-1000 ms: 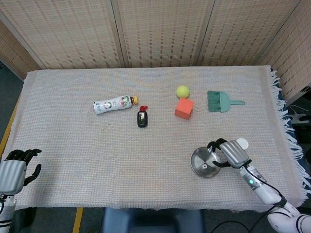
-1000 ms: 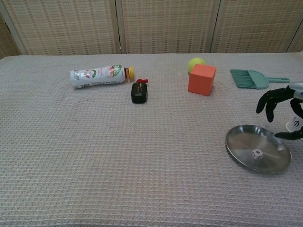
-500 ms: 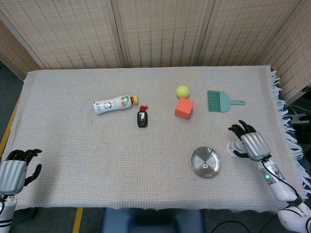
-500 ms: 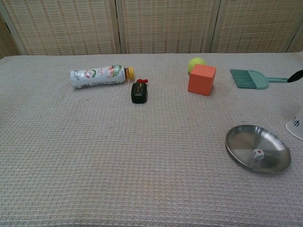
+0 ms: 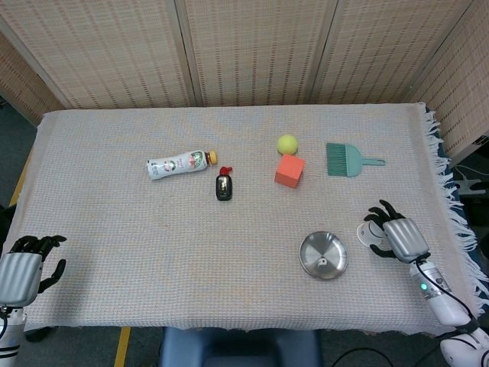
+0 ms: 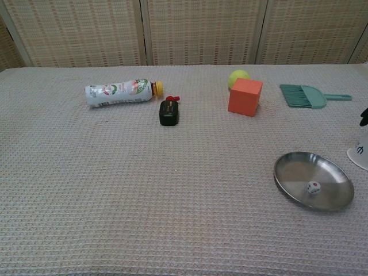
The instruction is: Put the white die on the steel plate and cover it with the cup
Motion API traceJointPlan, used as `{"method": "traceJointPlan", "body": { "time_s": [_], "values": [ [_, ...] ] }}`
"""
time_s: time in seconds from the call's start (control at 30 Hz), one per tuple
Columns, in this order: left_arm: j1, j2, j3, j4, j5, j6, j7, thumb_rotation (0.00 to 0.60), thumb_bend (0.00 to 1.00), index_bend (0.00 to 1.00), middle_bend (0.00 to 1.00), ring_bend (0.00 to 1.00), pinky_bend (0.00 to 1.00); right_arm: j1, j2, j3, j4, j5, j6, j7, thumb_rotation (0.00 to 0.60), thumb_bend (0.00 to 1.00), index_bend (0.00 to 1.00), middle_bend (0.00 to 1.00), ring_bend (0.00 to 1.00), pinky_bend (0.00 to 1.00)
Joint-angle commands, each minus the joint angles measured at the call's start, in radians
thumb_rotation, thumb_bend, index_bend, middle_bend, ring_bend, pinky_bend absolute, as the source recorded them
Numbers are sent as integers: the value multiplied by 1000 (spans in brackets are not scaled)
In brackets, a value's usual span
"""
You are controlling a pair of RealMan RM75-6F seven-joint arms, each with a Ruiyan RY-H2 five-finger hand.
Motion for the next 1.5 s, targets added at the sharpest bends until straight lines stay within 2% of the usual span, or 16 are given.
{"method": "traceJointPlan", "body": {
  "time_s": [0.03, 0.33, 0.47, 0.67, 0.8, 0.97, 1.13, 1.23, 1.5],
  "values": [
    [0, 0, 1, 1, 1, 0, 3, 600, 365, 338, 410, 421, 282, -9, -20, 1, 25, 5, 6, -9, 600, 191, 360, 250, 108, 434],
    [-1, 1, 3, -3, -2, -8, 8, 600, 367, 339, 410, 421, 274, -26, -84, 37, 111, 16, 81, -38, 600, 224, 478, 374, 258, 589],
    [0, 1, 4, -1, -3, -9, 12, 600, 365, 339, 410, 421, 270, -27, -94, 44, 126, 15, 98, -53, 600, 224, 490, 381, 265, 598],
    [0, 1, 3, 0, -6, -10, 14, 600, 365, 339, 410, 421, 266, -19, -85, 47, 89, 8, 95, -47, 600, 224, 500, 386, 270, 600],
    [0, 1, 3, -2, -8, -12, 12, 600, 366, 339, 410, 423, 266, 0, -42, 42, -25, -10, 74, 28, 600, 224, 514, 403, 291, 620],
    [0, 2, 3, -2, -11, -16, 13, 600, 365, 340, 410, 423, 266, 29, 38, 45, -192, -30, 53, 36, 600, 224, 517, 413, 304, 640],
    [1, 3, 4, -2, -11, -16, 13, 600, 366, 340, 412, 423, 266, 62, 141, 42, -379, -12, -32, 67, 600, 224, 521, 421, 305, 648],
    [1, 3, 4, -3, -10, -14, 14, 600, 366, 340, 413, 423, 266, 77, 164, 39, -426, -4, -67, 56, 600, 225, 521, 421, 305, 648],
    [1, 4, 5, -2, -9, -15, 17, 600, 366, 340, 414, 423, 266, 115, 168, 30, -463, 5, -148, 55, 600, 225, 521, 421, 305, 648]
  ]
}}
